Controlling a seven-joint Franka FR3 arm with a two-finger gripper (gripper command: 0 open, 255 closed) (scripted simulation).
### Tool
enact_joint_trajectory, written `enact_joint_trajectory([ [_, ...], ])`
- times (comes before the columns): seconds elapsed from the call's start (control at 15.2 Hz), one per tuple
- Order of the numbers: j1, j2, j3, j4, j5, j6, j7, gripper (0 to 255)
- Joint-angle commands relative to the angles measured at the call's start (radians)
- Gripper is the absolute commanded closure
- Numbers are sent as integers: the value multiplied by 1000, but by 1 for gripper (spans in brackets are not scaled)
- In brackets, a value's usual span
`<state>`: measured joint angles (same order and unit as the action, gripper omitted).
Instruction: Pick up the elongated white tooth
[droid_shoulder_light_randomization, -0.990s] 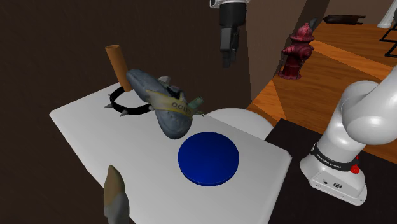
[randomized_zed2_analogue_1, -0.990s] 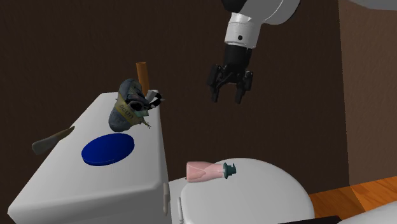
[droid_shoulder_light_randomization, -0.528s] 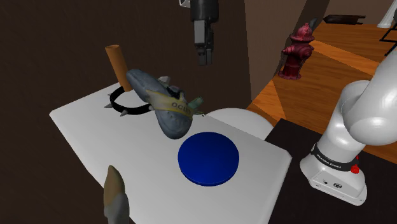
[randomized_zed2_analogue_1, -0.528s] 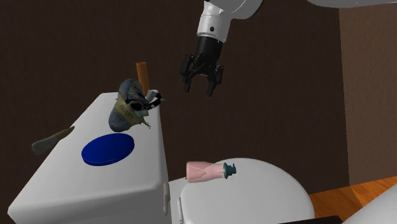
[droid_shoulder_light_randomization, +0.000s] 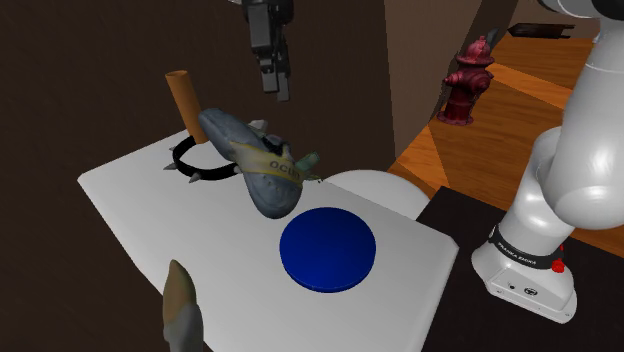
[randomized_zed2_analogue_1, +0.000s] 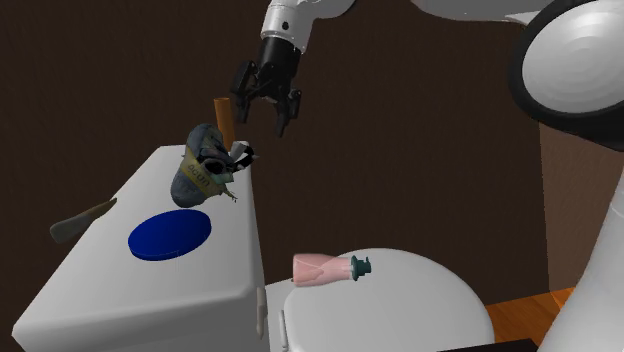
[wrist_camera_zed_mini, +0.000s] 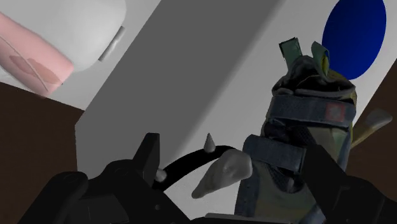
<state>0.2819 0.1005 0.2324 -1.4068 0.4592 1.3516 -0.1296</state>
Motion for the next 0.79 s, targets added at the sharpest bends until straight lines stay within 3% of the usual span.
enact_joint_trajectory([
  [0.0, 24, 94, 23, 136, 14, -43, 22, 0],
  [0.07, 31, 120, 29, 175, 18, -57, 28, 0],
  [0.66, 28, 76, 25, 16, 17, 44, -30, 0],
  [0.73, 28, 77, 25, 19, 17, 43, -30, 255],
])
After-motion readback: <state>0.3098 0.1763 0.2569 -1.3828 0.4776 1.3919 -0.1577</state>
